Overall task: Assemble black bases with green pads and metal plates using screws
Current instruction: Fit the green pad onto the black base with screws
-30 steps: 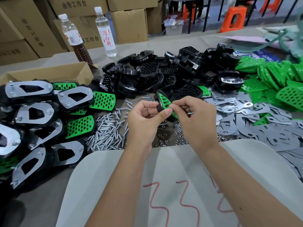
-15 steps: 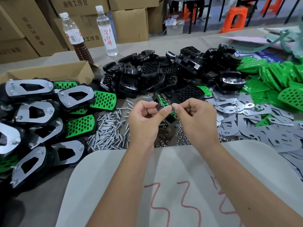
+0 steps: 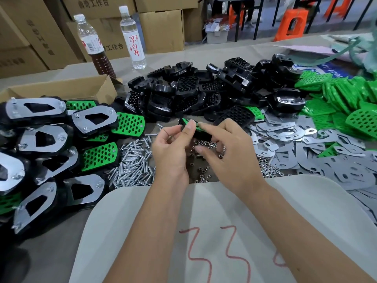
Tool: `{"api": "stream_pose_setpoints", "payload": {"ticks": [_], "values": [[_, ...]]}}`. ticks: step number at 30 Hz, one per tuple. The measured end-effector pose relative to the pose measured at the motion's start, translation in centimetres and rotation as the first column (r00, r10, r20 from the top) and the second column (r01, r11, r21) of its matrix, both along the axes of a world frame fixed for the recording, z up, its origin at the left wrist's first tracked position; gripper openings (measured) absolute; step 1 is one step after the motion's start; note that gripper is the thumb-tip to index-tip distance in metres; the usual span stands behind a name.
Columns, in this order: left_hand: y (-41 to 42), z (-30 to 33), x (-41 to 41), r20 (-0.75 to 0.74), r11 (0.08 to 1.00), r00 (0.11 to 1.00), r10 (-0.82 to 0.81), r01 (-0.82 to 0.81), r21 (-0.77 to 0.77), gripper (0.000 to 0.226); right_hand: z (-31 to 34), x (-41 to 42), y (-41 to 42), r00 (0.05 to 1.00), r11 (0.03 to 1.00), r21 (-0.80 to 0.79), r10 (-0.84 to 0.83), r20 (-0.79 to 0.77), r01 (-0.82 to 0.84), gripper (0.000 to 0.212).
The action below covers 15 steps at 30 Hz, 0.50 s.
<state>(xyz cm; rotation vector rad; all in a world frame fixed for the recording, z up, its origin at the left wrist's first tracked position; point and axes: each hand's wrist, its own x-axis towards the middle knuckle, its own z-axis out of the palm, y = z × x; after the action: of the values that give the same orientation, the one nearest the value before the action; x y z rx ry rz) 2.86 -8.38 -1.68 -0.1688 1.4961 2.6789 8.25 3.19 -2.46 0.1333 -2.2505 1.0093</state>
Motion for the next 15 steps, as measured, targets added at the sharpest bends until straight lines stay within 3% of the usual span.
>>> {"api": "stream_pose_setpoints", "payload": {"ticks": [2, 7, 10, 12, 15], "values": [[-0.1, 0.2, 0.0, 0.007, 0.999, 1.0, -0.02, 0.02, 0.03, 0.018, -0.1, 0.0, 0.3, 0.998, 0.999, -0.016, -0.043, -0.037, 0.043, 0.049], [-0.1, 0.7, 0.5, -0.031, 0.991, 0.99, -0.136, 0.136, -0.003, 0.023, 0.3, -0.2, 1.0, 0.991, 0.997, -0.009, -0.075, -0.107, 0.075, 0.025], [-0.1, 1.3, 0.7, -0.089, 0.987, 0.983, -0.162, 0.162, -0.006, 0.025, 0.4, -0.2, 1.6, 0.987, 0.994, -0.093, -0.074, -0.139, 0.061, 0.019], [-0.2, 1.3, 0.5, -0.092, 0.994, 0.99, -0.106, 0.103, -0.032, 0.022, 0.4, -0.1, 1.8, 0.99, 0.955, -0.287, -0.102, -0.101, 0.069, 0.018], [-0.6, 0.6, -0.1, -0.092, 0.971, 0.994, 0.051, -0.071, -0.227, 0.016, 0.8, 0.1, 1.7, 0.999, 0.719, -0.695, -0.013, -0.044, -0.021, 0.015]]}}
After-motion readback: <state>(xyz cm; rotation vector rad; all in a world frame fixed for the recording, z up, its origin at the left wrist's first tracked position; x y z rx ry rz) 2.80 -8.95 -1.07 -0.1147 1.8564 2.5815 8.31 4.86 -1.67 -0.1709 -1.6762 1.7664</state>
